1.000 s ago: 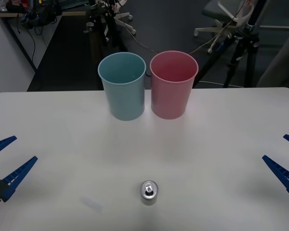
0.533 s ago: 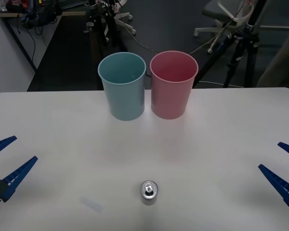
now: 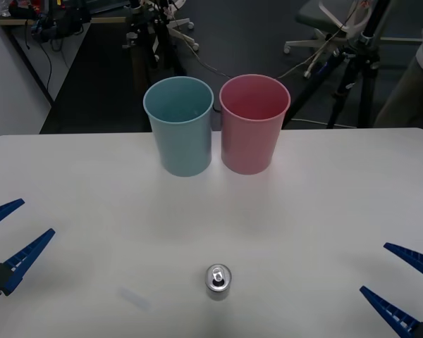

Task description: Grasp the object on the table and drop it into the matching bin: aluminum can to the light blue bin, PET bottle to the pink bin.

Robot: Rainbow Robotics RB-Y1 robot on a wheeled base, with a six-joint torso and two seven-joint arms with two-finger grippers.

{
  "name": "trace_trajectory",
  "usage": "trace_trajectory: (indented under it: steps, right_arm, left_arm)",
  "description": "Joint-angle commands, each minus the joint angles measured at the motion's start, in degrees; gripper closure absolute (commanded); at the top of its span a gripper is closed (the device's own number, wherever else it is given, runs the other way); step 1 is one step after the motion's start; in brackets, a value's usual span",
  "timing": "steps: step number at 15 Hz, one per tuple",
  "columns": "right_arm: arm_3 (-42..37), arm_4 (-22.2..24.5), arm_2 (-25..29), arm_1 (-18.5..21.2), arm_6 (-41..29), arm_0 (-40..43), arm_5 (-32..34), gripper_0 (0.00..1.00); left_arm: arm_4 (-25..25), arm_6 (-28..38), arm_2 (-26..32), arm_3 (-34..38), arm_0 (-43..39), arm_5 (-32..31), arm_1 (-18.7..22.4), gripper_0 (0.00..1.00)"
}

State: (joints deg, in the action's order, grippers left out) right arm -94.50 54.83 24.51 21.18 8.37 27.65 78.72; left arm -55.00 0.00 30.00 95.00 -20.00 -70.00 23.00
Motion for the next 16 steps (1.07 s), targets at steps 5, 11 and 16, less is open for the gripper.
trace_trajectory:
  steps: [5,11,16]
  right_arm:
    - [8.1,0.0,-4.4,-0.1,15.4,0.7,4.5,0.0]
    - [12.6,0.0,-11.4,0.0,27.1,0.7,5.8,0.0]
    - [13.2,0.0,-18.8,0.0,30.1,-0.3,1.9,0.0]
  left_arm:
    - [0.0,0.0,0.0,0.0,0.0,0.0,0.0,0.0]
    - [0.0,0.0,0.0,0.0,0.0,0.0,0.0,0.0]
    - [0.0,0.0,0.0,0.0,0.0,0.0,0.0,0.0]
